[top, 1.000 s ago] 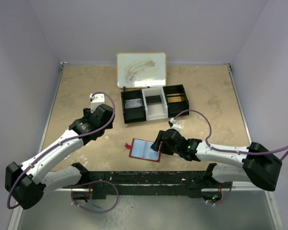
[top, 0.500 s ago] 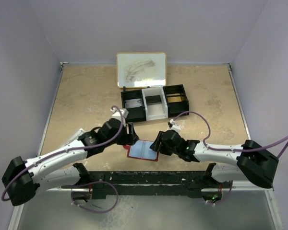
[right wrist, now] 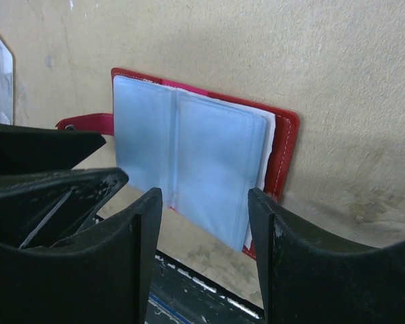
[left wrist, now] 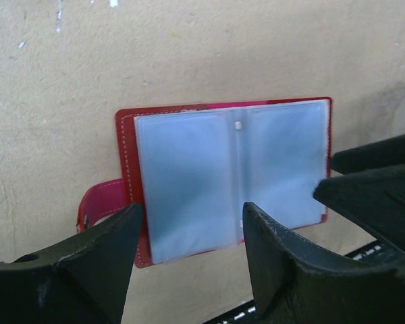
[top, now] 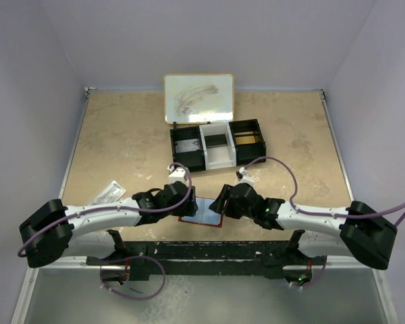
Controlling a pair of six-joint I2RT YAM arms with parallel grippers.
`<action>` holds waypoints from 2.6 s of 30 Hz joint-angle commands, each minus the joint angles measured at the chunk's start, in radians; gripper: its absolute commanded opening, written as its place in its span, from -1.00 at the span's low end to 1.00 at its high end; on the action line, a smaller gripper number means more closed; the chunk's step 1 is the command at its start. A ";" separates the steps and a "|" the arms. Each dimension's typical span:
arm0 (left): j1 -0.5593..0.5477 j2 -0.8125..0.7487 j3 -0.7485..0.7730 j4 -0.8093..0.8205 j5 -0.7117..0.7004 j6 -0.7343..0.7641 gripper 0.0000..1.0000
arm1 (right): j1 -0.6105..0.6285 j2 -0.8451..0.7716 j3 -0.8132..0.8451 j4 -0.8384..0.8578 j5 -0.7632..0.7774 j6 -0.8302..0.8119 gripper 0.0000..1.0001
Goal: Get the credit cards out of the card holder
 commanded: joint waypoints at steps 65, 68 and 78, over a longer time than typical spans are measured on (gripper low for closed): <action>-0.032 -0.028 -0.036 0.064 -0.077 -0.126 -0.17 | -0.008 0.318 0.166 -0.104 -0.008 -0.098 -0.94; -0.031 -0.058 -0.035 0.051 -0.107 -0.143 -0.16 | -0.030 0.288 0.119 -0.050 -0.041 -0.081 -0.94; -0.031 -0.044 -0.032 0.054 -0.102 -0.144 -0.11 | -0.042 0.253 0.071 -0.021 -0.052 -0.059 -0.93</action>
